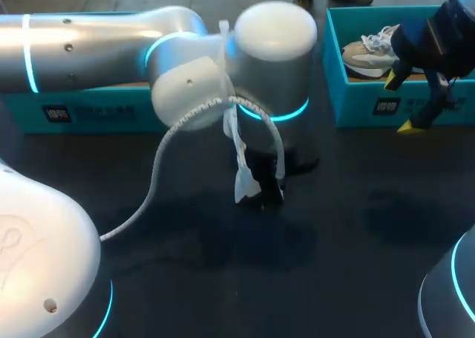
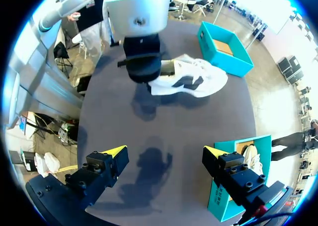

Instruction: Take the shoe out of the shoebox, open the shoe tongue, remove and reinsert the insole, then place the shoe into the shoebox

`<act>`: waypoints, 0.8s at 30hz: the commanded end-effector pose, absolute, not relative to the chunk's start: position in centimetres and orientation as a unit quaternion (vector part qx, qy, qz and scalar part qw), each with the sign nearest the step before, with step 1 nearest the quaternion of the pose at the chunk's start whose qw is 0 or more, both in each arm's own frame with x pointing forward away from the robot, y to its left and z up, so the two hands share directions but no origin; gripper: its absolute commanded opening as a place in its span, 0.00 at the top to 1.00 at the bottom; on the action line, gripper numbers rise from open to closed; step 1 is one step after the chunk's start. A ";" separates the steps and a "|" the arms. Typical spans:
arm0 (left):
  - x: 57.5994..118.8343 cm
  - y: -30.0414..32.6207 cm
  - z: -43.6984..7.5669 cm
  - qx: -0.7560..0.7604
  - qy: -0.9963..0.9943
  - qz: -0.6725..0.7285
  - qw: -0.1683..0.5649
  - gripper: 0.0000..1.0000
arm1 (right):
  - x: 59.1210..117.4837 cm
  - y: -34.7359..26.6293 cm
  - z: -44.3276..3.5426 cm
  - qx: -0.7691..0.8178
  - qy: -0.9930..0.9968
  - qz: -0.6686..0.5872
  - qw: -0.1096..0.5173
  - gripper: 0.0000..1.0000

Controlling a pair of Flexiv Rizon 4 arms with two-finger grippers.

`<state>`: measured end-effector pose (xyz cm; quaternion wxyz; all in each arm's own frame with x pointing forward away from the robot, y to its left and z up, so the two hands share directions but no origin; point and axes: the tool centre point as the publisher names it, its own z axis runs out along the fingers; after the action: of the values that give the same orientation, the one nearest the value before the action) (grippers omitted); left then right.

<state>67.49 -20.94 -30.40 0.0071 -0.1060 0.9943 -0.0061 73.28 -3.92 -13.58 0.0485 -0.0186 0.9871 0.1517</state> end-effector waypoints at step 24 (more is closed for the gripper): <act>67.6 -17.6 -20.4 -0.083 0.996 -0.015 0.027 1.00 | 73.5 -3.8 -13.6 -0.018 0.987 0.150 0.047 0.00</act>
<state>67.61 -17.99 -20.47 0.0261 -0.0839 0.9961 -0.0104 73.28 -3.92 -13.58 0.0485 -0.0185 0.9871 0.1517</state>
